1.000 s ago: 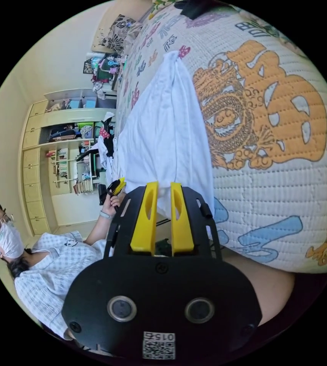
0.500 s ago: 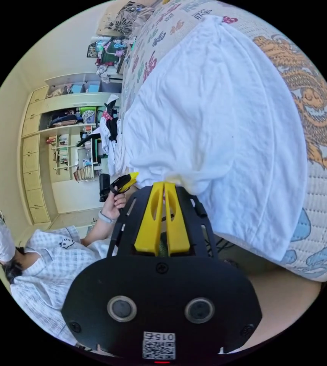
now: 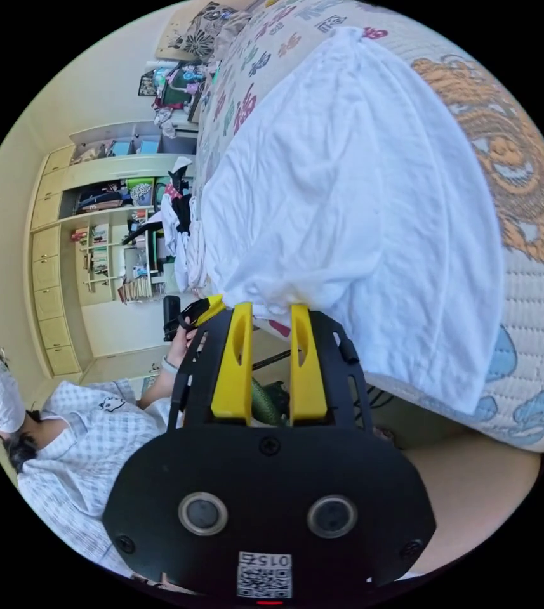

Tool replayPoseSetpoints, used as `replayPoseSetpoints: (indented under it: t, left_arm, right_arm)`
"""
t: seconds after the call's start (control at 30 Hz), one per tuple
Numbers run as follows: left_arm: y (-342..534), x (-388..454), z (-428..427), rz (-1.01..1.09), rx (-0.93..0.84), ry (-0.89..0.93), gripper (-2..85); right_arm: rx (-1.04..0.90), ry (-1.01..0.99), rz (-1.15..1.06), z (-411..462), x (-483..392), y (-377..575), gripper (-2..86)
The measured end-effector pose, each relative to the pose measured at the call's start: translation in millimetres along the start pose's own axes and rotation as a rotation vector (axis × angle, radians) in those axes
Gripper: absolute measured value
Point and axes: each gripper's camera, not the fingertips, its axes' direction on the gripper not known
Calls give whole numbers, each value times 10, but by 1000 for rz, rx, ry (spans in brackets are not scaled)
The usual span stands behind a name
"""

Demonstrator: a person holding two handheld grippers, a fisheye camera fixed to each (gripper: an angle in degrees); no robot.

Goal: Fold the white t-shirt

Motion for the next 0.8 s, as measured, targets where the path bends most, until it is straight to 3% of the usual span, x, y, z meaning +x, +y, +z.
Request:
replayPoseSetpoints:
  t: [0.2,0.43,0.57,0.7,0.8]
  left_arm:
    - [95,92,129,14,-35,2,7]
    - [296,153,118,-19,-45,-30,1]
    - [518,225,-101,-62,11,-56,0]
    - [706,615,-348,82,146,-79,-5]
    - [592,834,-128,206,112,-59,-6]
  right_arm:
    - [11,31,-15,318,-93,-187,23]
    - [25,50,25,422,-26,-166,39]
    - [32,176,28,573,-139,-202,47]
    - [171,95,-93,648,-482,-293,15]
    - [68,112,-147,1006,-607,-615,0]
